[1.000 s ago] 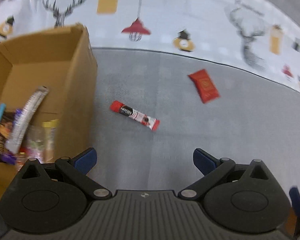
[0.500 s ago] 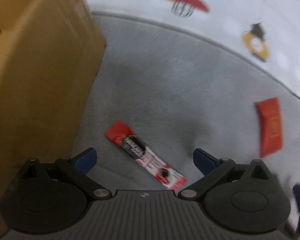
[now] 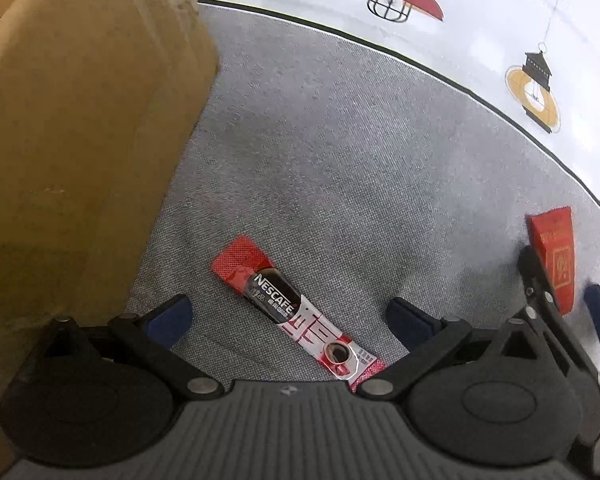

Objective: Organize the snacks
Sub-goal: 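Grasp the red Nescafe stick with the left tool while the right tool grasps the red packet, then carry the coffee stick and red packet over the box and lower both tools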

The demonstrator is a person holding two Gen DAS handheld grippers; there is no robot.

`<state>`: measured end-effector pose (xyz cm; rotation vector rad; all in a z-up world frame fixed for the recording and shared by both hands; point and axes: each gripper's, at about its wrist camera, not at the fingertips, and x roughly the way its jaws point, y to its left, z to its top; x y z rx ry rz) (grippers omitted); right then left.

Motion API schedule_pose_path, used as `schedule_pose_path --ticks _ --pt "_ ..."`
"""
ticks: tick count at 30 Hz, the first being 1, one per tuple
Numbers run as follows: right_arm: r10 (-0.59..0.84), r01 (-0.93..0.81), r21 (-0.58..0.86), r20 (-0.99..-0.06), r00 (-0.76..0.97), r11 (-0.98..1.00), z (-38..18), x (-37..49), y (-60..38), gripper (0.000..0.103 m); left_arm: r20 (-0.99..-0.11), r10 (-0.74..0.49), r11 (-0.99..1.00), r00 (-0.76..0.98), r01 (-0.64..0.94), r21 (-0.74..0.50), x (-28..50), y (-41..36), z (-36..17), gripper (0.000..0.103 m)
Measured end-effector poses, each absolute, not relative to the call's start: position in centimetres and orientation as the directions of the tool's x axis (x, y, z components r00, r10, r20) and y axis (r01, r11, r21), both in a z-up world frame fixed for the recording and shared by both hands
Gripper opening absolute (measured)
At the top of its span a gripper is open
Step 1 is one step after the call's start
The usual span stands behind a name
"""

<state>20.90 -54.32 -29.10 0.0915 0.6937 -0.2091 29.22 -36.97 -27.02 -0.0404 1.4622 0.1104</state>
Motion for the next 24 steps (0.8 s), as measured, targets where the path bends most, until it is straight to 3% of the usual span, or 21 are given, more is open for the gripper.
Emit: schedule_pose_path --ticks 1,2,3,5,12,16,24 --pt "-0.15 0.211 0.019 -0.639 0.754 0.977 -29.1 20.7 -54.3 0.087 -0.992 0.052 0.994 0.117 -0.1 0.04 28.8 -37.1 -26.6 0.095" --pt "-0.136 0.194 0.024 -0.629 0.765 0.981 -28.9 20.4 -54.2 0.077 -0.989 0.053 0.995 0.141 -0.088 0.041 28.6 -37.3 -26.0 0.08" --pt "-0.127 0.181 0.024 -0.621 0.774 0.983 -28.7 20.2 -54.0 0.056 -0.985 0.047 0.998 0.168 -0.054 0.039 28.4 -37.6 -25.3 0.051" --pt "-0.128 0.18 0.018 -0.632 0.764 0.984 -28.4 20.0 -53.6 0.05 -0.983 0.024 0.999 0.181 0.016 0.027 27.8 -37.9 -24.4 0.011" --pt "-0.121 0.287 0.133 -0.684 0.719 0.949 -27.1 17.6 -53.9 0.047 -0.979 -0.018 0.996 0.204 0.087 -0.001 25.8 -36.0 -22.2 0.01" --pt "-0.13 0.374 0.24 -0.662 0.738 0.896 -25.4 13.3 -54.0 0.047 -0.967 -0.06 0.987 0.247 0.16 -0.02 23.4 -35.6 -19.3 0.01" --pt "-0.204 0.424 0.255 -0.597 0.776 0.869 -20.3 5.6 -51.9 0.047 -0.929 -0.162 0.949 0.331 0.31 -0.055 17.5 -34.8 -13.3 0.01"
